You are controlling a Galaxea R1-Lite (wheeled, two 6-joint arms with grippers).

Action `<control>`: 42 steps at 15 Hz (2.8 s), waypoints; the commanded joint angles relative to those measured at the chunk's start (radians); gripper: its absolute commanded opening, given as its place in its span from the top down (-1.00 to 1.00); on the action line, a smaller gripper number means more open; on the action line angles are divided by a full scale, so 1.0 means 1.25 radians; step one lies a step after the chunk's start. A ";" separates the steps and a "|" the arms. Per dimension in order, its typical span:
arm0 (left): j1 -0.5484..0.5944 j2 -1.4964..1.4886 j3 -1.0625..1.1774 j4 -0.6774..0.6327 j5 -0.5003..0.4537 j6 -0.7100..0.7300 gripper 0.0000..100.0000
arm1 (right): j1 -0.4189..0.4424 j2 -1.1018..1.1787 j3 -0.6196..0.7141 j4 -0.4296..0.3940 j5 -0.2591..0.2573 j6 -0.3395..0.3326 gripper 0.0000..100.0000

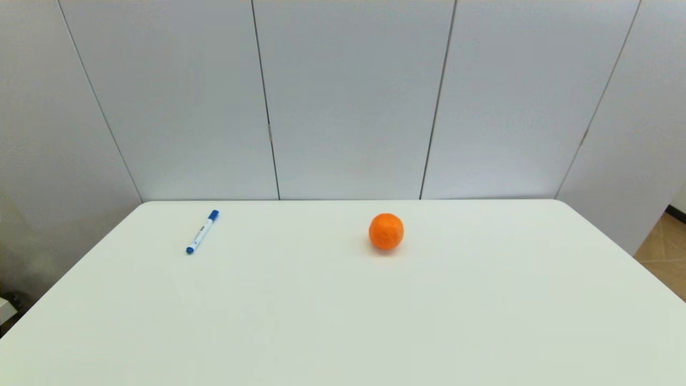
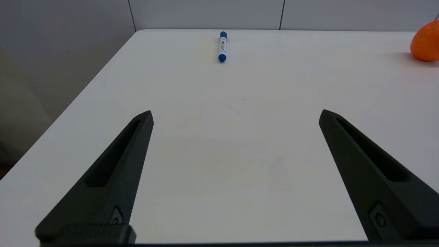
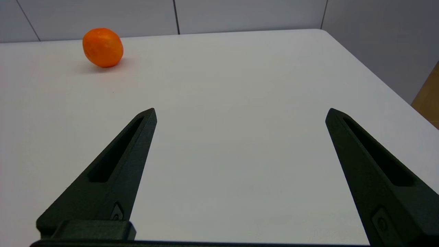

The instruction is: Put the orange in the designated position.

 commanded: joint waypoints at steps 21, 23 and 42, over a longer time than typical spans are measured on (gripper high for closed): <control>0.001 0.065 -0.150 0.028 -0.031 0.021 -1.00 | 0.000 0.001 0.000 0.000 0.000 0.000 -1.00; 0.000 0.123 -0.220 0.030 -0.036 0.033 -1.00 | 0.000 0.001 0.000 0.000 0.000 0.000 -1.00; -0.272 1.023 -0.912 -0.039 -0.104 0.057 -1.00 | 0.000 0.001 0.000 0.000 0.000 0.000 -1.00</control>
